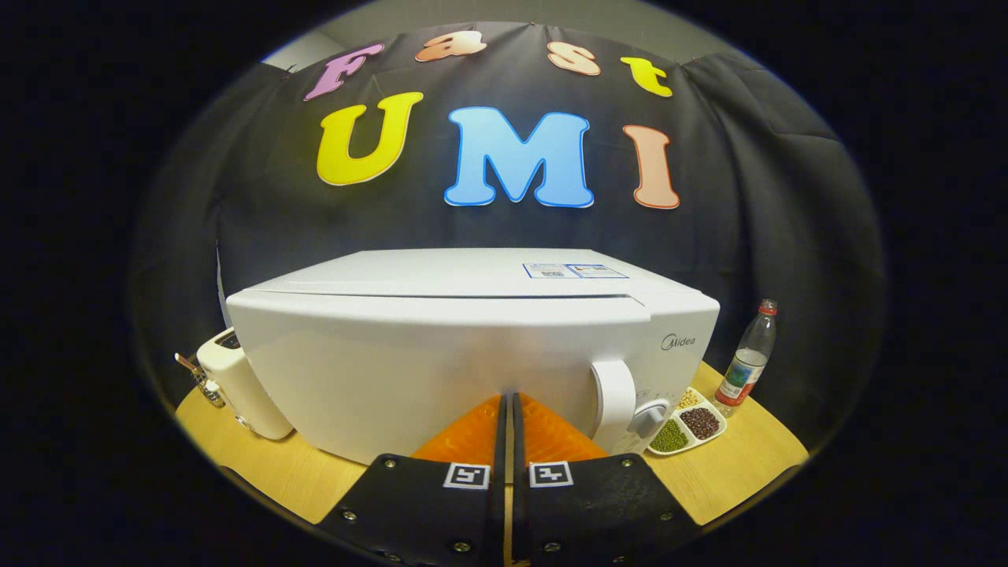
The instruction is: Open the microwave, put the food inside, and close the microwave door.
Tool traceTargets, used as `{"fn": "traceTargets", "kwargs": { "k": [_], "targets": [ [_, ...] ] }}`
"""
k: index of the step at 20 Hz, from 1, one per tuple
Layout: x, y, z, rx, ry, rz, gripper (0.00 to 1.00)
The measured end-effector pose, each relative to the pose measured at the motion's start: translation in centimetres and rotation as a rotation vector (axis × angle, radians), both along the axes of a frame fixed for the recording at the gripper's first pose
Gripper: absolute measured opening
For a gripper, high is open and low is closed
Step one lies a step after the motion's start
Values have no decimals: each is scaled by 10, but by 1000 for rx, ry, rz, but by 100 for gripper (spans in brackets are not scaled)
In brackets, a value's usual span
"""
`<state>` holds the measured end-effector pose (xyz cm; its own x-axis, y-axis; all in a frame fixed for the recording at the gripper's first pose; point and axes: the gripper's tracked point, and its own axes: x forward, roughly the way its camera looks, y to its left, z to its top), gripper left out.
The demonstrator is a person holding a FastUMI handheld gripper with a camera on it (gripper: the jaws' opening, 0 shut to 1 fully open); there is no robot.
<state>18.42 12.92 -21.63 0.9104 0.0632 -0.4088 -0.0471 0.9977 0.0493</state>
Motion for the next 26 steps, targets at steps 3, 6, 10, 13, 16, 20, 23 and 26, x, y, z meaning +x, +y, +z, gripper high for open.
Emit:
{"fn": "traceTargets", "kwargs": {
  "k": [3, 6, 10, 13, 16, 20, 23, 26],
  "targets": [
    [-7, 0, 3, 6, 9, -11, 2],
    [-26, -5, 27, -19, -36, -13, 2],
    [-58, -8, 49, -20, -68, -20, 2],
    [-82, -12, 69, -16, -102, -33, 2],
    [-107, -17, 88, -18, -134, -39, 2],
    [-141, -20, 108, -13, -160, -28, 2],
    [-171, -22, 123, -2, -169, -17, 2],
    [-200, -18, 138, 25, -191, 13, 10]
  ]
}}
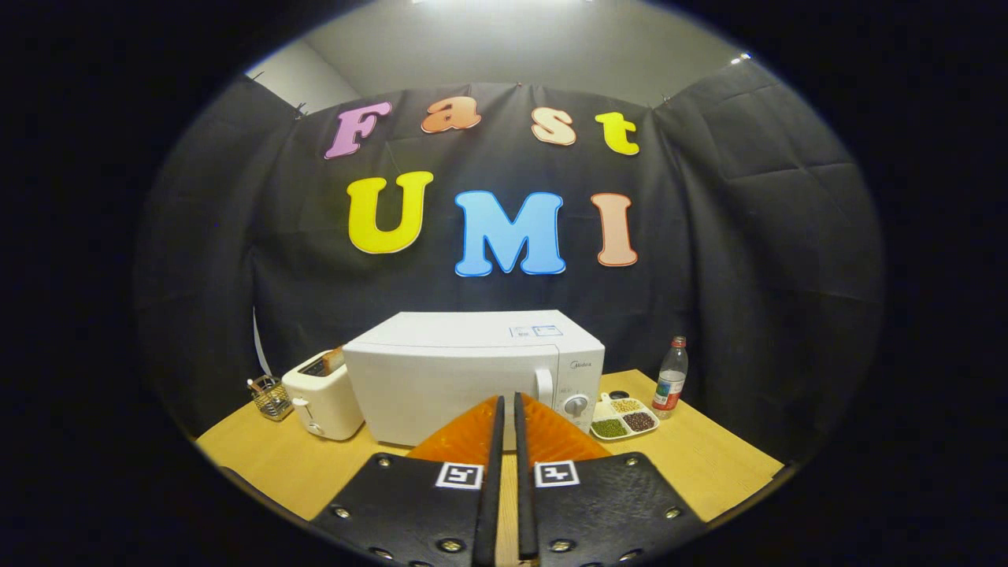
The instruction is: Open the microwave, put the food inside, and close the microwave door.
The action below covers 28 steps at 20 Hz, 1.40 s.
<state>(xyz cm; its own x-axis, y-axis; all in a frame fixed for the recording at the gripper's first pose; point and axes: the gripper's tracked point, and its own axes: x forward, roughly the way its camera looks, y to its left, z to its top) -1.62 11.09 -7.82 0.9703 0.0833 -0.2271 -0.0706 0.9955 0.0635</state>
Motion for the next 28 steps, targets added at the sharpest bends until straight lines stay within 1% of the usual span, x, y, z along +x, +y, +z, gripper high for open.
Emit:
{"fn": "traceTargets", "kwargs": {
  "k": [2, 4, 7, 10, 16, 24, 28],
  "targets": [
    [-19, 10, 6, 28, 0, 45, 54],
    [-32, 4, 13, 8, -17, 38, 99],
    [-46, 6, 21, -10, -42, 40, 97],
    [-48, 7, 27, -12, -59, 38, 97],
    [-41, 12, 33, 13, -61, 58, 97],
    [-29, 7, 47, 5, -102, 74, 97],
    [-22, 5, 58, 11, -132, 67, 97]
  ]
}}
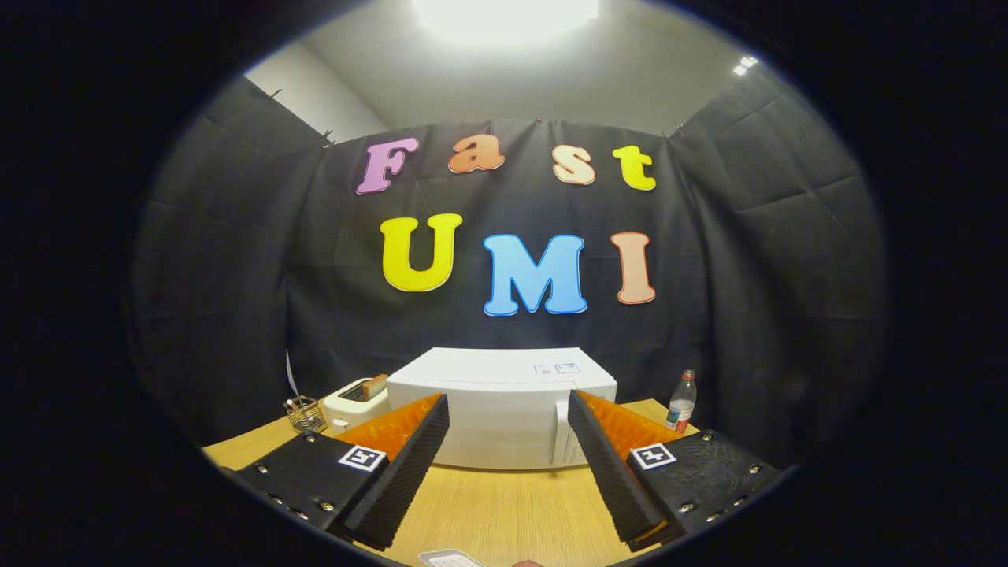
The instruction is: Open the microwave, put the food inside, and close the microwave door.
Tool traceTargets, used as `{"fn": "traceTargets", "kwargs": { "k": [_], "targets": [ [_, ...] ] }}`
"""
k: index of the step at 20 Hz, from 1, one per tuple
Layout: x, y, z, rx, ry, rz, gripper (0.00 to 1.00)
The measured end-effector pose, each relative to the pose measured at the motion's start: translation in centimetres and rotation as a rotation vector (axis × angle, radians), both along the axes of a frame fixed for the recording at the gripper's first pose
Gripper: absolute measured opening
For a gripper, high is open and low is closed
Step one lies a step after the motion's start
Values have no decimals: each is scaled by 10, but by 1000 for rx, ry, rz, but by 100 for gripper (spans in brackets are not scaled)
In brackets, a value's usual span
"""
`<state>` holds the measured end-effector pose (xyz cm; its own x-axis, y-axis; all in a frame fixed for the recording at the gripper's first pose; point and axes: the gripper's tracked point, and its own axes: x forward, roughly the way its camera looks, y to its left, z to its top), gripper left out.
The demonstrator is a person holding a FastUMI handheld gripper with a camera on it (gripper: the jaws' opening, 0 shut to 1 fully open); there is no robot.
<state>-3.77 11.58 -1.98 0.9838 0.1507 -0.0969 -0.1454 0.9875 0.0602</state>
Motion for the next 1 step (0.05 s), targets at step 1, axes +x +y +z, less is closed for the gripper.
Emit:
{"fn": "traceTargets", "kwargs": {
  "k": [1],
  "targets": [
    [2, 1, 2, 4, -9, -1, 97]
  ]
}}
